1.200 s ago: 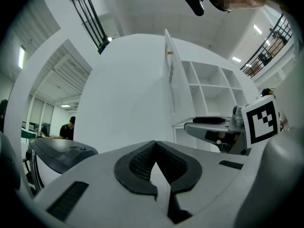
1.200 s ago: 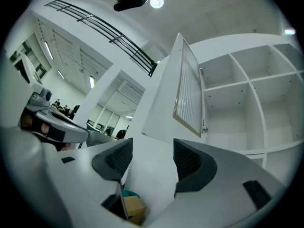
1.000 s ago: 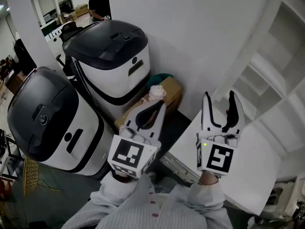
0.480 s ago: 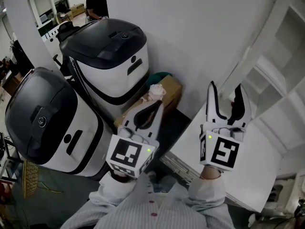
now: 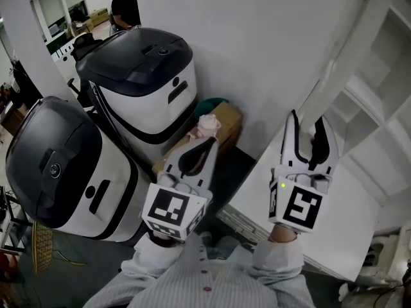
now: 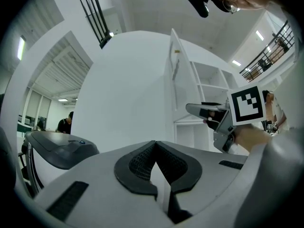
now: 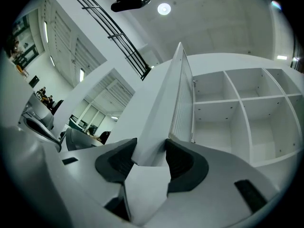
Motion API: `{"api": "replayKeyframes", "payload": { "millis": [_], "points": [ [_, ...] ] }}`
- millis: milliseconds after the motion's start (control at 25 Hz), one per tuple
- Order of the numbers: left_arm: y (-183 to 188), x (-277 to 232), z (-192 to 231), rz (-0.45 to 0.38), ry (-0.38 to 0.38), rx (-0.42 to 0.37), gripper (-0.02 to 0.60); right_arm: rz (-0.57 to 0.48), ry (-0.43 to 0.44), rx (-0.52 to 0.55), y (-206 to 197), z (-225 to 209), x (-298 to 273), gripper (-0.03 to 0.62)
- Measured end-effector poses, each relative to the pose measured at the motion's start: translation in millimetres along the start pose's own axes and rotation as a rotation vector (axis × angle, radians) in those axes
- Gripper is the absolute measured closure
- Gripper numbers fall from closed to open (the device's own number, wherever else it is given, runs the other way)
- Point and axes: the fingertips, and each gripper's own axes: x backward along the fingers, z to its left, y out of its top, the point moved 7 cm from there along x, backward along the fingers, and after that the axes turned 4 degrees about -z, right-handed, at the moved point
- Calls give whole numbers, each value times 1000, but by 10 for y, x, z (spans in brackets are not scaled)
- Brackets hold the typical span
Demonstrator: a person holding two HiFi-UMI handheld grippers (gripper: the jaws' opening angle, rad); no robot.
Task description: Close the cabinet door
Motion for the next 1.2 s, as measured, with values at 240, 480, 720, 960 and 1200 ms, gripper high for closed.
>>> {"api": "replayKeyframes", "payload": {
  "millis": [240, 480, 720, 960, 1200],
  "points": [
    [-39, -85, -50, 3, -40, 8, 571, 7, -17, -7, -10, -79, 76, 418],
    [-72, -234, -156, 0, -113, 27, 571, 23, -33, -5, -17, -127, 138, 434],
    [-91, -405, -343, 6, -195, 40, 571, 52, -73, 7, -34, -311, 281, 463],
    [-112, -546, -562, 12, -252, 46, 571, 66, -94, 17, -65, -483, 388, 476],
    [-154, -694, -764, 25, -263, 60, 571, 77, -96, 7, -126, -762, 515, 488]
  ]
}}
